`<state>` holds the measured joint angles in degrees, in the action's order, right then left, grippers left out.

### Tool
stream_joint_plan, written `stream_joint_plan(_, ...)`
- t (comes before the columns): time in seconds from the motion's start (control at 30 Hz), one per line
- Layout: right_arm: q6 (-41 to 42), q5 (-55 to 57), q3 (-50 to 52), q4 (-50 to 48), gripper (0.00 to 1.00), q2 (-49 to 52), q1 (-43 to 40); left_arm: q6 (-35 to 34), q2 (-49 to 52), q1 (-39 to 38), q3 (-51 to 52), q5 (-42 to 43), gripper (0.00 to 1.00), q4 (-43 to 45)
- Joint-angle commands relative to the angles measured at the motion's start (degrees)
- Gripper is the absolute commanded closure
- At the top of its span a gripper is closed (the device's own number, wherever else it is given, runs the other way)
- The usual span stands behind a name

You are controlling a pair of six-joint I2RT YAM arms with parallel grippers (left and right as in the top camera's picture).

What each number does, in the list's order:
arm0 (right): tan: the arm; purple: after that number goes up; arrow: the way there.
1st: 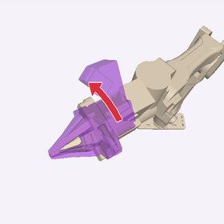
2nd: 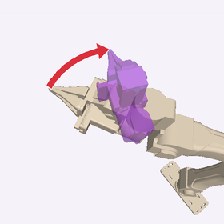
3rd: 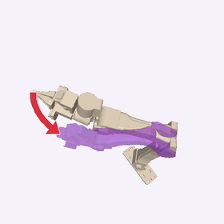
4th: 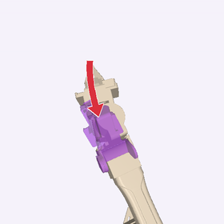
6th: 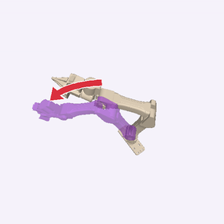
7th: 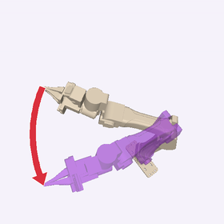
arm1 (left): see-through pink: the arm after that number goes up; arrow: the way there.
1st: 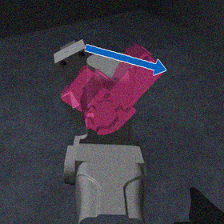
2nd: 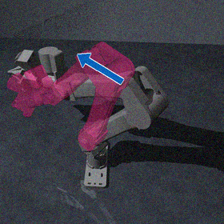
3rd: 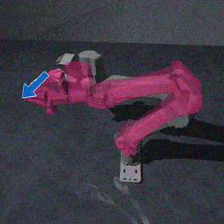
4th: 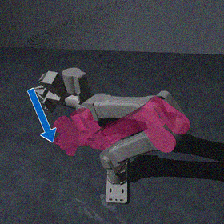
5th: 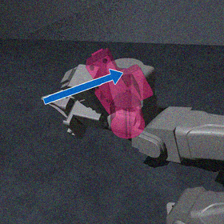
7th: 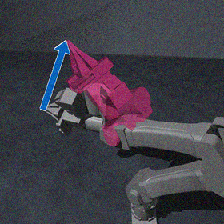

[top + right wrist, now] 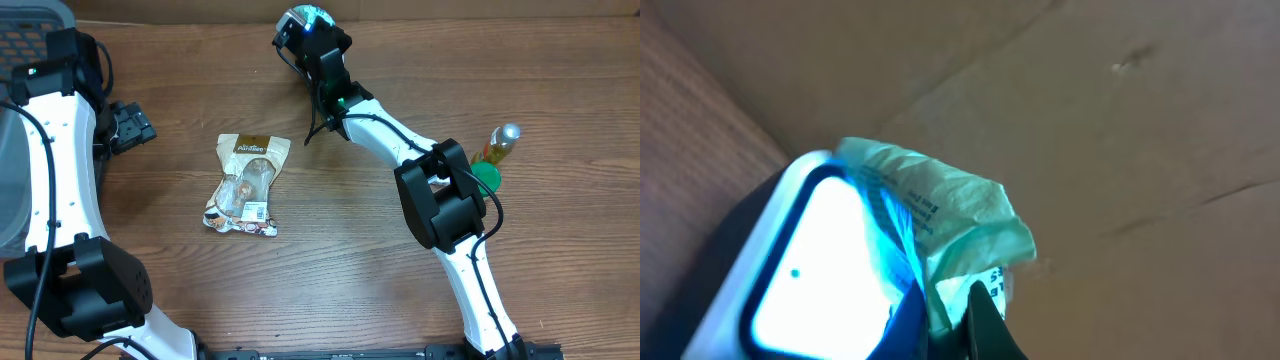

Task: Scan the item barcode
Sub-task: 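Hold the teal pack in front of the scanner window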

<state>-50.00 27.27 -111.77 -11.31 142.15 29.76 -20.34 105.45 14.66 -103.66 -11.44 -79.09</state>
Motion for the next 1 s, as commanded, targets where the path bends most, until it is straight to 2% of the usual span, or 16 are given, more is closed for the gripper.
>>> stream_joint_plan(0.0, 0.0, 0.81, -0.7, 1.62, 0.96, 0.07, 0.02, 1.07, 0.57, -0.22, -0.98, -0.74, 0.0, 0.07)
stream_joint_plan(0.43, -0.02, 3.61, -0.7, 2.21, 0.96, 0.07, 2.62, 1.05, 0.57, -0.22, -0.98, -0.74, 0.0, 0.04)
stream_joint_plan(0.73, 0.04, 4.55, -0.7, 11.63, 0.96, 0.07, 3.74, 1.07, 0.57, -0.22, -0.98, -0.74, 0.0, 0.04)
stream_joint_plan(0.97, 0.26, 5.18, -0.7, 12.15, 0.96, -0.04, 4.46, 1.05, 0.57, -0.22, -1.01, -0.74, 0.01, 0.07)
